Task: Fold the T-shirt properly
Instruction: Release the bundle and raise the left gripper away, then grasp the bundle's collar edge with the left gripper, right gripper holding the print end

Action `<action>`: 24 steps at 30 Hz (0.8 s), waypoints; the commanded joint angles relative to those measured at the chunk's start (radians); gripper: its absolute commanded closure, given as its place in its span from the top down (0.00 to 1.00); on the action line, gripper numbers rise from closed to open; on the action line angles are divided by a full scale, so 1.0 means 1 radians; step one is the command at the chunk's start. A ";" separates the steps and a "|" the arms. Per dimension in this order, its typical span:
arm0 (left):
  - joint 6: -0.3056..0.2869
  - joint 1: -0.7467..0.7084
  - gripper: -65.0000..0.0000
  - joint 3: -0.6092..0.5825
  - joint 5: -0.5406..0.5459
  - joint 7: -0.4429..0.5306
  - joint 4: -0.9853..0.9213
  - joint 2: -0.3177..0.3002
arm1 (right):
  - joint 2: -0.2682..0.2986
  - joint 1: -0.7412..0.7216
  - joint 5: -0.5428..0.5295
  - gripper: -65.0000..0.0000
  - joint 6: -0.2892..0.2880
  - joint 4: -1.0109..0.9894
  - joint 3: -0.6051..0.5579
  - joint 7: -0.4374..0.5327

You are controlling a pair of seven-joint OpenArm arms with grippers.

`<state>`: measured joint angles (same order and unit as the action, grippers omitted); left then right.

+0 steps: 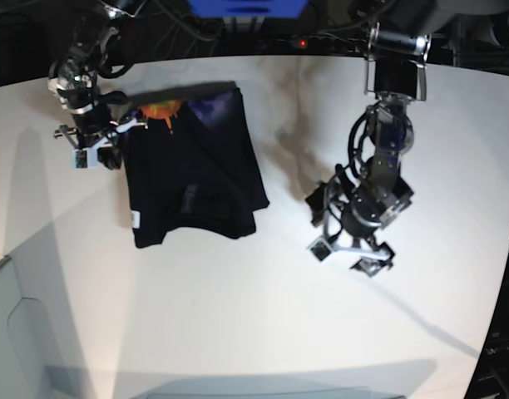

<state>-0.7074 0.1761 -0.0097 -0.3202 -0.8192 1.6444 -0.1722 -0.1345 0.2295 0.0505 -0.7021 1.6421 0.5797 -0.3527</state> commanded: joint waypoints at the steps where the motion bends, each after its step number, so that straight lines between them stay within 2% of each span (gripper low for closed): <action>1: 0.009 0.009 0.92 0.038 0.002 0.016 0.021 -0.002 | 0.005 0.008 -0.010 0.06 0.004 0.017 0.003 0.017; 4: 0.009 -0.068 0.92 0.159 0.005 0.016 0.021 0.001 | -0.009 0.029 -0.010 0.06 0.004 0.051 0.012 0.017; 7: 0.009 -0.125 0.92 0.261 0.063 -0.001 0.021 0.015 | -0.014 0.037 -0.010 0.06 0.004 0.122 0.012 0.019; 12: 0.009 -0.178 0.91 0.416 0.273 -0.128 0.072 0.009 | -0.018 0.028 -0.011 0.06 0.004 0.214 0.003 0.014; 16: 0.009 -0.243 0.89 0.462 0.428 -0.154 0.164 0.010 | -0.023 0.012 -0.011 0.06 0.004 0.234 -0.016 0.014; 18: 0.009 -0.258 0.81 0.439 0.473 -0.157 0.218 0.018 | -0.023 0.012 -0.011 0.06 0.004 0.232 -0.017 0.013; 20: 0.009 -0.257 0.64 0.403 0.502 -0.159 0.265 0.035 | -0.023 0.014 -0.011 0.06 0.004 0.226 -0.017 0.013; 23: 0.009 -0.231 0.39 0.347 0.504 -0.153 0.304 0.112 | -0.023 0.017 -0.011 0.06 0.004 0.226 -0.019 0.013; 24: 0.025 -0.212 0.33 0.334 0.504 -0.159 0.305 0.133 | -0.023 0.017 -0.011 0.06 0.004 0.226 -0.019 0.013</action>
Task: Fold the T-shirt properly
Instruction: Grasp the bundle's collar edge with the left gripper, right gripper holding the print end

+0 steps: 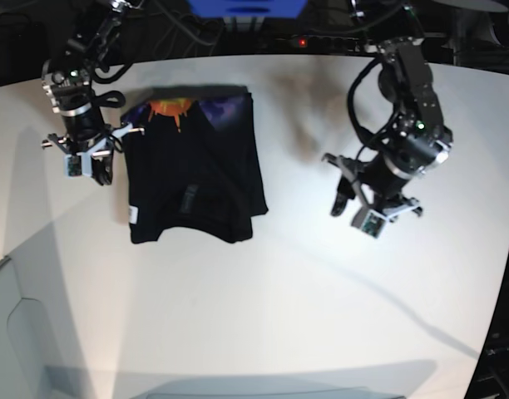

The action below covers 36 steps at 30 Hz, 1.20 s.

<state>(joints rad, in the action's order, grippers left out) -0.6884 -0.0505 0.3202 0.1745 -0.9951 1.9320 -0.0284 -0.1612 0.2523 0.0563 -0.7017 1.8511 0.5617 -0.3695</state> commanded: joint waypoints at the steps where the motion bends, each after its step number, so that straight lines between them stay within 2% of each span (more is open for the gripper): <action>1: 0.057 0.039 0.28 -0.010 0.007 0.017 0.013 0.018 | 0.004 -0.005 -0.017 0.06 0.004 0.017 -0.001 0.030; 3: 0.157 0.077 0.23 -0.049 0.007 0.017 -0.012 0.074 | 0.004 -0.003 -0.016 0.07 0.004 0.017 -0.001 0.028; 5: 0.255 0.100 0.27 -0.089 0.013 0.017 -0.047 0.112 | 0.004 0.011 -0.016 0.07 0.004 0.017 -0.001 0.028; 7: 0.344 0.105 0.35 -0.132 0.017 0.017 -0.078 0.152 | 0.004 0.022 -0.014 0.07 0.004 0.019 -0.010 0.028; 10: 0.424 0.105 0.54 -0.172 0.018 0.028 -0.121 0.185 | 0.004 0.032 -0.011 0.07 0.004 0.019 -0.015 0.028; 11: 0.430 0.105 0.59 -0.184 0.018 0.029 -0.144 0.185 | 0.004 0.034 -0.011 0.07 0.004 0.019 -0.015 0.028; 13: 0.434 0.107 0.62 -0.218 0.018 0.037 -0.188 0.185 | 0.004 0.035 -0.011 0.07 0.004 0.019 -0.015 0.028; 19: 0.447 0.102 0.62 -0.257 0.018 0.160 -0.297 0.185 | 0.004 0.037 -0.011 0.07 0.004 0.019 -0.015 0.028; 23: 0.548 0.107 0.63 -0.332 0.020 0.224 -0.374 0.185 | 0.004 0.037 -0.011 0.07 0.004 0.019 -0.015 0.028; 27: 0.563 0.107 0.62 -0.392 0.020 0.289 -0.412 0.185 | 0.004 0.038 -0.009 0.07 0.004 0.019 -0.015 0.028; 31: 0.565 0.107 0.62 -0.404 0.020 0.310 -0.449 0.185 | 0.004 0.052 -0.009 0.07 0.004 0.019 -0.015 0.028; 33: 0.565 0.108 0.60 -0.404 0.020 0.322 -0.474 0.185 | 0.004 0.055 -0.009 0.07 0.004 0.019 -0.015 0.028; 36: 0.565 0.108 0.48 -0.404 0.020 0.351 -0.500 0.185 | 0.004 0.057 -0.009 0.07 0.004 0.019 -0.015 0.028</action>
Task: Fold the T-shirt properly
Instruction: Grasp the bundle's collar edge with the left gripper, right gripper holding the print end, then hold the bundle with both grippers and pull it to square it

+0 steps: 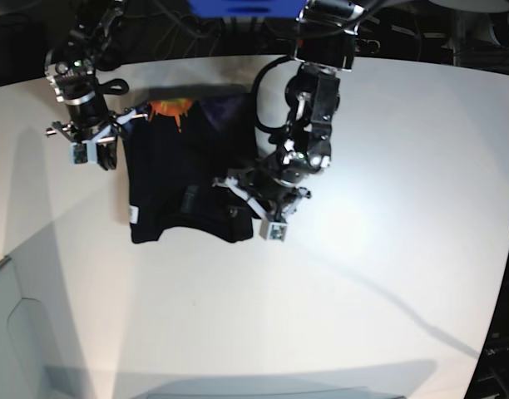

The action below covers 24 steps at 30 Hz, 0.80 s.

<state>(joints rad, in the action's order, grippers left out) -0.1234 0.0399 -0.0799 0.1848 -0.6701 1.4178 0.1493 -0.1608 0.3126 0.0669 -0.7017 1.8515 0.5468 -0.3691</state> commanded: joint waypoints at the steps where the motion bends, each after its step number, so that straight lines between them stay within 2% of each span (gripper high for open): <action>1: 0.000 0.018 0.43 -0.004 0.012 0.034 0.011 0.008 | 0.004 -0.003 -0.020 0.07 0.004 0.018 0.000 0.028; 8: 0.003 0.012 0.00 -0.002 0.203 0.029 0.048 0.008 | 0.004 -0.003 -0.020 0.07 0.004 0.018 0.000 0.028; 12: 0.014 -0.041 0.00 0.002 0.212 0.028 0.162 0.008 | 0.004 -0.003 -0.020 0.07 0.004 0.018 0.000 0.028; 16: 0.127 -0.111 0.00 0.002 0.221 0.028 0.278 0.008 | 0.004 -0.003 -0.022 0.07 0.004 0.018 0.000 0.028; 20: 0.141 -0.176 0.00 0.004 0.223 0.040 0.311 -0.010 | 0.004 -0.007 -0.025 0.07 0.004 0.017 0.000 0.028; 24: 0.141 -0.182 0.00 0.004 0.223 0.042 0.282 -0.037 | 0.004 -0.010 -0.026 0.07 0.004 0.017 -0.001 0.028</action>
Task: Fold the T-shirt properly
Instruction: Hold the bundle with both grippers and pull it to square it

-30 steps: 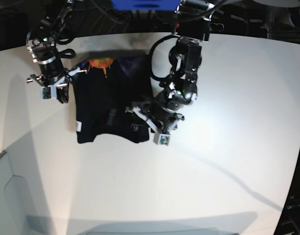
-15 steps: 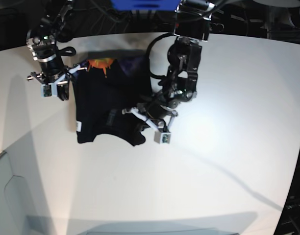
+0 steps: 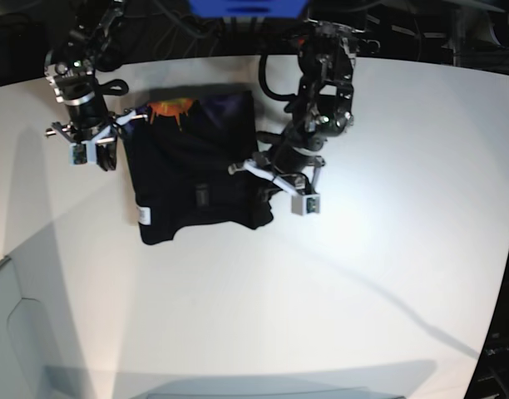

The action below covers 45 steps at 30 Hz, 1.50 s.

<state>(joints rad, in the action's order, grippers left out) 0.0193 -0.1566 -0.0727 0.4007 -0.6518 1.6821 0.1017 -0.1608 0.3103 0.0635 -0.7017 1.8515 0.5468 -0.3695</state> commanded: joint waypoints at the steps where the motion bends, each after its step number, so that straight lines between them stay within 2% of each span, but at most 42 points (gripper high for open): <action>1: -0.002 0.015 0.00 0.000 0.007 0.027 0.008 0.011 | 0.004 -0.007 -0.023 0.07 0.004 0.017 -0.001 0.028; 6: -0.008 0.018 0.00 0.078 0.007 0.068 -0.021 0.017 | 0.004 -0.001 -0.021 0.07 0.004 0.017 -0.021 0.028; 18: -0.008 0.044 0.00 0.096 0.007 0.080 -0.150 0.013 | 0.004 -0.003 -0.023 0.07 0.004 0.017 -0.032 0.028; 22: -0.009 0.042 0.00 0.139 0.007 0.080 -0.167 0.017 | 0.004 0.014 -0.023 0.07 0.004 0.026 -0.092 0.028; 28: -0.009 0.039 0.00 0.152 0.007 0.080 -0.170 0.011 | 0.004 0.036 -0.023 0.06 0.004 0.017 -0.248 0.031; 31: -0.009 0.036 0.00 0.170 0.007 0.080 -0.170 0.011 | 0.004 0.025 -0.023 0.06 0.004 -0.025 -0.290 0.033; 36: -0.009 0.033 0.00 0.172 0.007 0.080 -0.170 0.010 | 0.004 -0.003 -0.020 0.06 0.004 -0.137 -0.293 0.036; 38: -0.009 0.033 0.00 0.173 0.007 0.080 -0.170 -0.009 | 0.004 -0.006 -0.021 0.06 0.004 -0.177 -0.291 0.036; 43: -0.009 0.036 0.00 0.178 0.007 0.080 -0.170 -0.018 | 0.043 -0.030 -0.023 0.06 0.004 -0.276 -0.290 0.037; 45: -0.009 0.036 0.00 0.218 0.007 0.080 -0.170 -0.026 | 0.057 -0.033 -0.023 0.06 0.004 -0.298 -0.290 0.051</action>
<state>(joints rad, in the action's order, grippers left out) -0.0074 -0.1276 0.1356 0.4252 -0.5896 1.5005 0.0853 -0.1081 0.2722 0.0093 -0.6987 1.5562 0.2550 -0.2710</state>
